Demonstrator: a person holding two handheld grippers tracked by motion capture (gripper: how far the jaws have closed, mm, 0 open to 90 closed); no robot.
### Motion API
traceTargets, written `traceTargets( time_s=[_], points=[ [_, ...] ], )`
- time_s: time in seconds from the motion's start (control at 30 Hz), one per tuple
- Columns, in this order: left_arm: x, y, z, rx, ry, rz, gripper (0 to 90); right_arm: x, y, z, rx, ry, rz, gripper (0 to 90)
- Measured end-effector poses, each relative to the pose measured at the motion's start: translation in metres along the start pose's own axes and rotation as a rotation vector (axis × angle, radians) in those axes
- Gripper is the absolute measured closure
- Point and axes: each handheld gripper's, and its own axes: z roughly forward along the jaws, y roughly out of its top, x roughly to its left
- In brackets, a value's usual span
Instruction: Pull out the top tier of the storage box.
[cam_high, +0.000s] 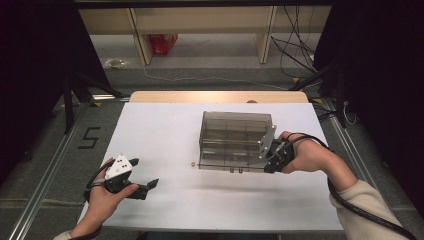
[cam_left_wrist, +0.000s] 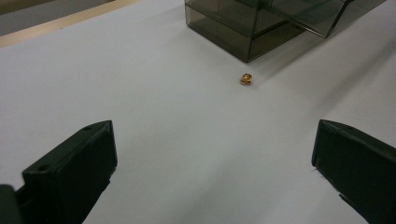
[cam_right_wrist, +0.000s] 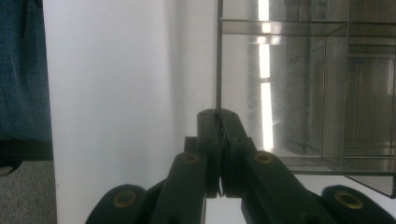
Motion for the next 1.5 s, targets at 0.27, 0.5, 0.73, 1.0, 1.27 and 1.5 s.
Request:
traceTargets(
  time_s=[0.27, 0.5, 0.73, 1.0, 1.27, 1.5],
  points=[
    [-0.0001, 0.0001, 0.0002, 0.0, -0.001, 0.0, 0.0, 0.0018, -0.0009, 0.0021, -0.015, -0.002, -0.003, 89.2],
    [0.0, 0.0, 0.0001, 0.0, -0.001, 0.0, 0.0, 0.0026, -0.0014, 0.0022, -0.013, -0.006, -0.017, 89.2],
    [-0.0001, -0.0001, 0.0004, 0.001, -0.002, -0.001, 0.0, 0.0037, -0.0016, 0.0024, -0.012, -0.005, -0.005, 89.1],
    [0.0, 0.0, 0.0003, 0.004, -0.003, 0.003, 0.0, 0.004, -0.0016, 0.0026, -0.013, -0.003, -0.003, 89.0],
    [-0.0001, -0.0001, 0.0004, 0.001, -0.002, -0.001, 0.0, 0.0045, -0.0025, 0.0025, -0.013, 0.0, 0.001, 88.8],
    [0.0, 0.0, 0.0004, 0.004, -0.004, 0.003, 0.0, 0.0036, -0.0038, 0.0038, -0.031, -0.003, -0.01, 88.3]
  ],
)
